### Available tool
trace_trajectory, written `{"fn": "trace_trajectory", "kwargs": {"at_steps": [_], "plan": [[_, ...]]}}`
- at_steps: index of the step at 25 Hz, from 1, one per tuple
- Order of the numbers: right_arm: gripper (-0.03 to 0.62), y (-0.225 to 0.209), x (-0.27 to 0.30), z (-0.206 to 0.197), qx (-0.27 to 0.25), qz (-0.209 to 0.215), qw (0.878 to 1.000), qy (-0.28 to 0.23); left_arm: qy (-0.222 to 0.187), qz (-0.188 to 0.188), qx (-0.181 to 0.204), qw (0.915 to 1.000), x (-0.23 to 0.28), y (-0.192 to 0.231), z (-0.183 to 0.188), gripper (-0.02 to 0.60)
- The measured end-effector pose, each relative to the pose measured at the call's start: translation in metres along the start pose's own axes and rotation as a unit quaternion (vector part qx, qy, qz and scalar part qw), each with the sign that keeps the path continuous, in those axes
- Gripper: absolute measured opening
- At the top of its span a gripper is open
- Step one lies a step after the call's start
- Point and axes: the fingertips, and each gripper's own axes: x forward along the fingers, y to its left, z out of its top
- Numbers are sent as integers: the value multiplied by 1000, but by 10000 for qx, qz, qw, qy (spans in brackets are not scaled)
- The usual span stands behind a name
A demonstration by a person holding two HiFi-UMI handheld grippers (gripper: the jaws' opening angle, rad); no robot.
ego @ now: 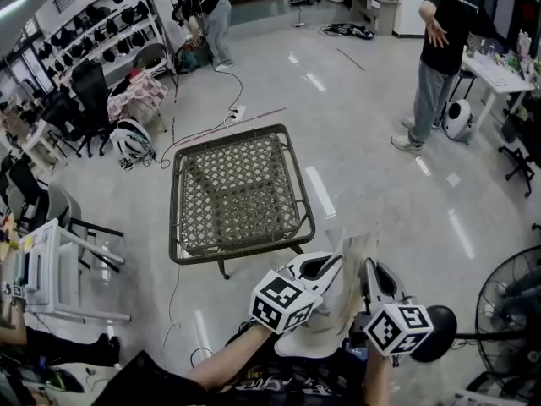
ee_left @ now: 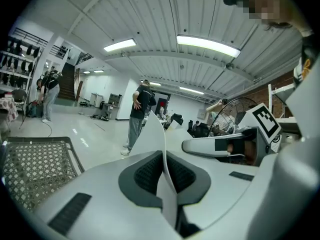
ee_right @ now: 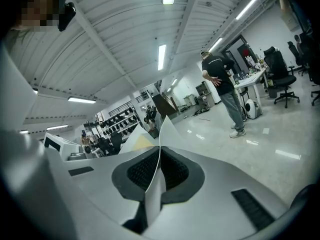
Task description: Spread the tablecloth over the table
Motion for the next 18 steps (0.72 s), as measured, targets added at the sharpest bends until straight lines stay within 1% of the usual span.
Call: {"fn": "trace_trajectory", "kwargs": {"at_steps": [4,8,12,15,18], "plan": [[18,-18,24,14,-51,-108,9999,69,-30,-122,-157,9998,27,20,9,20],[17,-42,63,42,-134,-175,9997,131,-118,-242,-247,9993,69,49,32,20],[17,-50,120,78,-239,-92,9995,187,-353,-268,-270,9987,100,100,75,20],[17,-49,169,114,-431,-26,9989,156,-579,-123,-224,9980,114,151,114,20],[17,-48,214,149,-632,97,9979,71,-783,28,-71,9969,126,197,149,20]]}}
